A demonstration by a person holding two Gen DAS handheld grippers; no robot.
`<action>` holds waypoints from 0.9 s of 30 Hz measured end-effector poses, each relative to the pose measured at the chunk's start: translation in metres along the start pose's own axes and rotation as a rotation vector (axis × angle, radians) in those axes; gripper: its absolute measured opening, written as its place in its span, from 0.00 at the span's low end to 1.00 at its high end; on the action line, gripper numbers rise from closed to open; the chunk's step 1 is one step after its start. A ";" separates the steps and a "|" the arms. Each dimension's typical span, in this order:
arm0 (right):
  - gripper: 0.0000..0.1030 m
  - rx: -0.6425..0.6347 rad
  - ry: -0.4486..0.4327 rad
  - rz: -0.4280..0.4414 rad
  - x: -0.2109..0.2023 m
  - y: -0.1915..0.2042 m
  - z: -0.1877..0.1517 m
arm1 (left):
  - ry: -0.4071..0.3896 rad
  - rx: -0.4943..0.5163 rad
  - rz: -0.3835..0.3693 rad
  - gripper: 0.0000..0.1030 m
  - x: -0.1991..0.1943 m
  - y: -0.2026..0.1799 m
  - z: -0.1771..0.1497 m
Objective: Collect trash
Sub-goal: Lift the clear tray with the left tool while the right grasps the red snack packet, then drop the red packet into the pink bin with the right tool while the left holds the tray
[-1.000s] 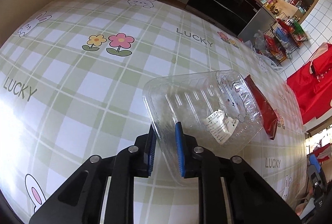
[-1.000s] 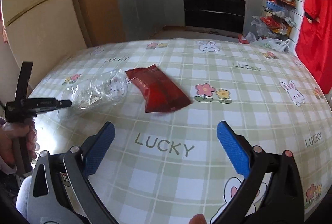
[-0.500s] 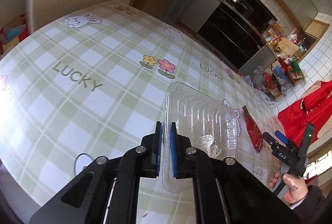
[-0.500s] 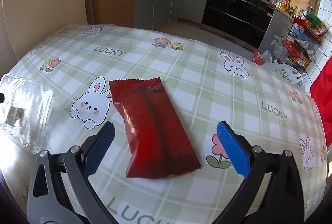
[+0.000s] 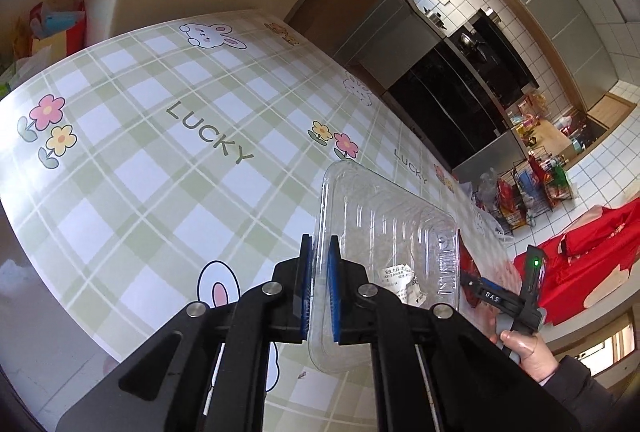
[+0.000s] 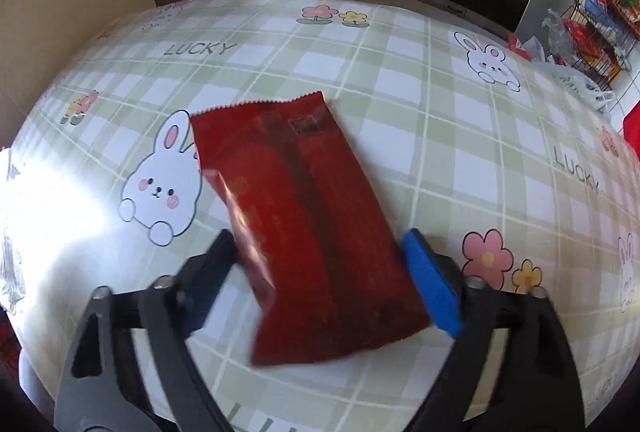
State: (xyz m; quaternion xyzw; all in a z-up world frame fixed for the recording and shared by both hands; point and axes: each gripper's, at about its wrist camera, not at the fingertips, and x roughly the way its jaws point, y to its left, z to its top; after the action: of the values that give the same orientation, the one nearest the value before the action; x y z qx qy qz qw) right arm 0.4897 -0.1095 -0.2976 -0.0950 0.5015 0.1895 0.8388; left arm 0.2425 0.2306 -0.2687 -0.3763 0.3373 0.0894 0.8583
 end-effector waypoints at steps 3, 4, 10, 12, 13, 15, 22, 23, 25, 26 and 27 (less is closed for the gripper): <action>0.61 -0.003 -0.029 0.013 -0.014 0.002 -0.008 | -0.022 -0.024 -0.012 0.07 -0.010 0.001 -0.003; 0.61 0.007 -0.059 0.038 -0.022 0.002 -0.012 | -0.025 -0.025 -0.016 0.07 -0.012 0.001 -0.003; 0.60 0.076 -0.171 0.095 -0.069 0.004 -0.033 | -0.040 -0.035 -0.044 0.07 -0.028 -0.005 -0.008; 0.60 0.088 -0.203 0.118 -0.090 0.008 -0.042 | -0.043 -0.034 -0.060 0.07 -0.034 -0.008 -0.008; 0.60 0.096 -0.225 0.133 -0.100 0.011 -0.048 | -0.046 -0.030 -0.065 0.07 -0.038 -0.010 -0.008; 0.60 0.113 -0.265 0.158 -0.123 0.014 -0.061 | -0.059 -0.020 -0.073 0.07 -0.047 -0.014 -0.008; 0.60 0.164 -0.358 0.172 -0.193 0.023 -0.115 | -0.090 0.016 -0.084 0.07 -0.079 -0.027 -0.009; 0.60 0.163 -0.373 0.163 -0.202 0.024 -0.124 | -0.092 0.021 -0.089 0.07 -0.083 -0.028 -0.010; 0.60 0.168 -0.391 0.143 -0.221 0.026 -0.145 | -0.096 0.027 -0.100 0.07 -0.093 -0.031 -0.013; 0.60 0.173 -0.393 0.138 -0.227 0.026 -0.152 | -0.097 0.030 -0.105 0.07 -0.097 -0.033 -0.014; 0.60 0.180 -0.395 0.139 -0.236 0.026 -0.163 | -0.098 0.032 -0.111 0.07 -0.102 -0.034 -0.016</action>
State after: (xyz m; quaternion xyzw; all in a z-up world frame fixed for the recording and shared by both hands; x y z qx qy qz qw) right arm 0.2470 -0.1952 -0.1676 0.0539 0.3478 0.2163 0.9107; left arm 0.1712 0.2061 -0.1908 -0.3757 0.2751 0.0547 0.8833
